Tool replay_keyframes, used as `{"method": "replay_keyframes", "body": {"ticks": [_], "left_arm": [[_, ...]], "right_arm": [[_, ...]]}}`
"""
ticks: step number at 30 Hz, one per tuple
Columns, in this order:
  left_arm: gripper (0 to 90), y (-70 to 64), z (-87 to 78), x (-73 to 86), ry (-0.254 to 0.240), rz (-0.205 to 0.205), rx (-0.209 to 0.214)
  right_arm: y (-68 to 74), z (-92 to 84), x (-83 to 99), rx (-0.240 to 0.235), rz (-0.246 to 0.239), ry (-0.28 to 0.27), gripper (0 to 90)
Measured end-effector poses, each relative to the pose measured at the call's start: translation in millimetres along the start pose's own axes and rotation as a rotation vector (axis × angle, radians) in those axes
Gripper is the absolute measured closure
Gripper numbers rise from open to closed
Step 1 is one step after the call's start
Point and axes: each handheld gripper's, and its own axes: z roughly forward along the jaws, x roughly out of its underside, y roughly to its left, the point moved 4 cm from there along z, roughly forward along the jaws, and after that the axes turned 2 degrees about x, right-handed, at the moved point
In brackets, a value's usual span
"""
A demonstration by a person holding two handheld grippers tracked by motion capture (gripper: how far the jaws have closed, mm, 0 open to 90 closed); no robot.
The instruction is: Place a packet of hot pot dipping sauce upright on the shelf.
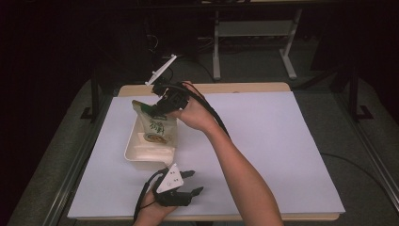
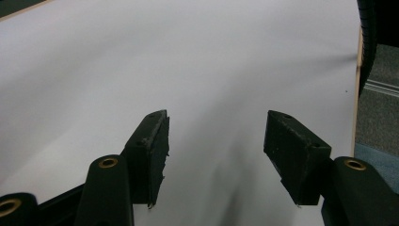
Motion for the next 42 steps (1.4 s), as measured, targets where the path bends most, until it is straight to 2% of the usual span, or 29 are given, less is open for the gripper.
{"method": "replay_keyframes", "body": {"ticks": [8,10,20,42], "left_arm": [[40.3,-0.7,-0.1,-0.4,-0.002,0.006,0.002],[40.3,-1.4,0.2,-0.5,-0.004,0.005,0.003],[40.2,-2.5,0.7,-0.8,-0.003,0.012,0.005],[40.2,-3.1,0.8,-1.2,-0.010,0.020,0.004]], "right_arm": [[-0.1,8.1,-5.9,-0.003,-0.011,0.006,89.5],[-0.8,11.2,-8.3,0.003,-0.028,0.021,89.5],[-4.7,19.1,-12.6,-0.007,-0.024,0.023,89.4],[-9.2,49.0,-3.6,-0.050,0.001,0.042,89.3]]}}
